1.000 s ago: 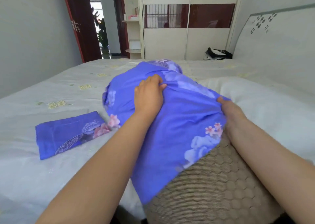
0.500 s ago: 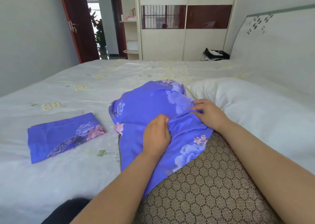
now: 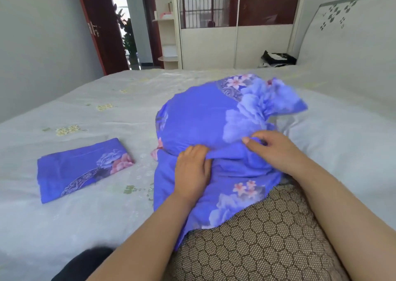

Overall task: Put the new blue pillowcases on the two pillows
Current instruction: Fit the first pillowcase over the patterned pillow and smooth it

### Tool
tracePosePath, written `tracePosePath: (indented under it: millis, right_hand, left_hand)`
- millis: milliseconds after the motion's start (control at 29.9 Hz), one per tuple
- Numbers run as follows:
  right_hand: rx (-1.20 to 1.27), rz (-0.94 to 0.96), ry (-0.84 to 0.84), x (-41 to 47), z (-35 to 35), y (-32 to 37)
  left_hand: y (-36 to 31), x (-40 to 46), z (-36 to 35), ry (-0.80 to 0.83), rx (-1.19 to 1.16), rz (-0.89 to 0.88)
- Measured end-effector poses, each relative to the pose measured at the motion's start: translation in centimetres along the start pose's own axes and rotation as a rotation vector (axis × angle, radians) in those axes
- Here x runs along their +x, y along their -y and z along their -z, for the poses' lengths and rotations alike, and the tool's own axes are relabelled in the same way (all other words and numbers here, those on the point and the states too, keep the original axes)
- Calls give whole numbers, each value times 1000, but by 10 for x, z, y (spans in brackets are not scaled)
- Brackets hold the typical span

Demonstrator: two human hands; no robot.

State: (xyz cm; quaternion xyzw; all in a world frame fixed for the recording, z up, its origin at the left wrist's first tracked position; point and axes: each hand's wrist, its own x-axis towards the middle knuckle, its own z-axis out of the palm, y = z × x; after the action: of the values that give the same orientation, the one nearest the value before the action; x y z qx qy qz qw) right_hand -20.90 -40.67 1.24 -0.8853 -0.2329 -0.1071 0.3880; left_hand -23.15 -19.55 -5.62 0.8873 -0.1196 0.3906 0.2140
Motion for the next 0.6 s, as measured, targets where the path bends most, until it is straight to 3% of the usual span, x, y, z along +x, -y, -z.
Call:
tracePosePath:
  millis: [100, 301, 367, 434, 501, 601]
  right_hand:
    - [-232, 37, -173, -1, -10, -29]
    - [-298, 120, -382, 1, -4, -38]
    - [-294, 145, -477, -1, -4, -29]
    - [-299, 183, -531, 0, -5, -25]
    - [-320, 168, -514, 3, -5, -27]
    - [-335, 64, -424, 10, -9, -32]
  left_hand:
    - [1, 5, 6, 7, -51, 46]
    - [-8, 18, 15, 128, 2, 145]
    - [-10, 14, 18, 91, 16, 66]
    - [-10, 5, 16, 71, 36, -129]
    - [-12, -2, 14, 24, 33, -303]
    - [-16, -4, 15, -37, -16, -417]
